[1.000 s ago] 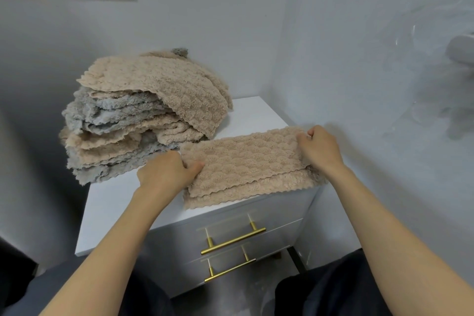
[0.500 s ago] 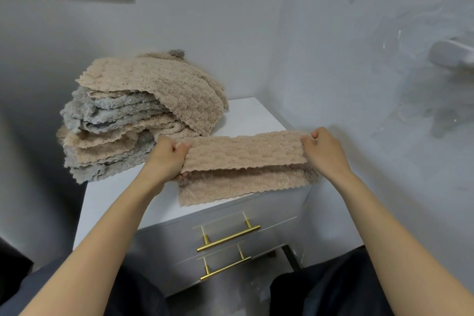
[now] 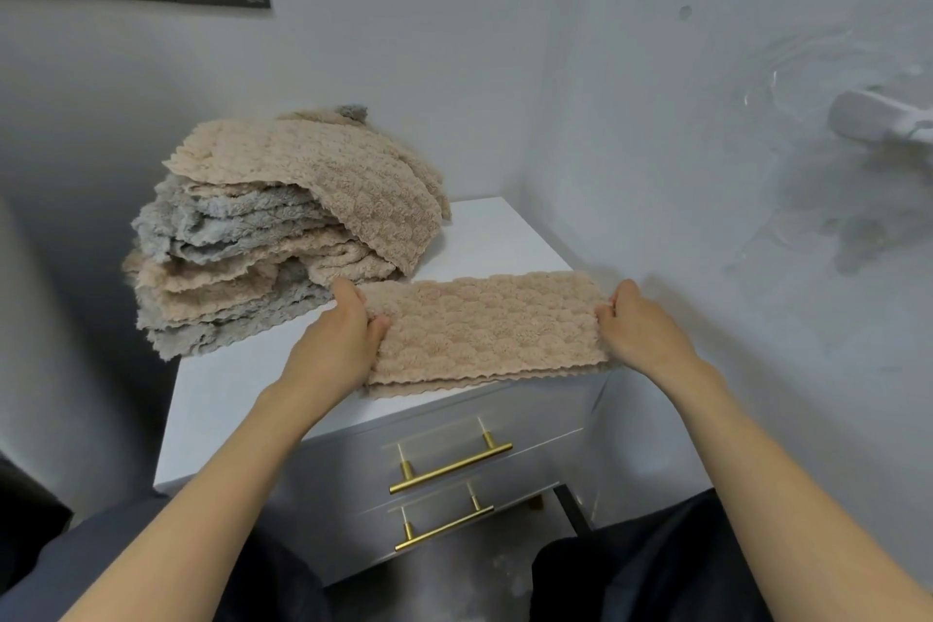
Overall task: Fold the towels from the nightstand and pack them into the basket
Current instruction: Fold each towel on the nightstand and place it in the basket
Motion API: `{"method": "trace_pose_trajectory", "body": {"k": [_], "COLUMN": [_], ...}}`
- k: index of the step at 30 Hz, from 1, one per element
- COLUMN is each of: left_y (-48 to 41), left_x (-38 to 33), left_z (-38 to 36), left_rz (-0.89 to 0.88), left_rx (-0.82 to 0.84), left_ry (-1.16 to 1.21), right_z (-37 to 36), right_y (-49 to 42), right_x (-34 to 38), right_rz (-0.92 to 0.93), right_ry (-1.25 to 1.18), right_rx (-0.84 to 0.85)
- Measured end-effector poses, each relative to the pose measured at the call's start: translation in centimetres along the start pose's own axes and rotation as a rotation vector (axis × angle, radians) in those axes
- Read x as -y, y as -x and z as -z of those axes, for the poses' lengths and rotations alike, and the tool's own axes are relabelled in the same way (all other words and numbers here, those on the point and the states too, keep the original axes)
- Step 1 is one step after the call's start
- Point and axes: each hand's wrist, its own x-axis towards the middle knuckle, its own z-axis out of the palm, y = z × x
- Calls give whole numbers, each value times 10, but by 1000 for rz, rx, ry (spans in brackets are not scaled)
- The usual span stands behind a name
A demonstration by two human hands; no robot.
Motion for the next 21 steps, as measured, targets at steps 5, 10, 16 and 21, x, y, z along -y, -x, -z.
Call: {"method": "trace_pose_trajectory", "body": {"k": [5, 10, 16, 21], "left_y": [6, 0, -11, -17], "left_x": [-4, -29, -52, -49], "left_z": [6, -3, -43, -59], "left_rz": [-30, -309, -342, -269], "left_rx": [-113, -254, -46, 123], "left_ry": [-222, -125, -238, -309], "right_z": [3, -3, -40, -56], "right_y": [7, 9, 15, 7], "right_x": [8, 37, 86, 87], "right_rz": [42, 331, 531, 487], "right_ry": [113, -16, -161, 7], "right_rx": [-128, -290, -71, 97]}}
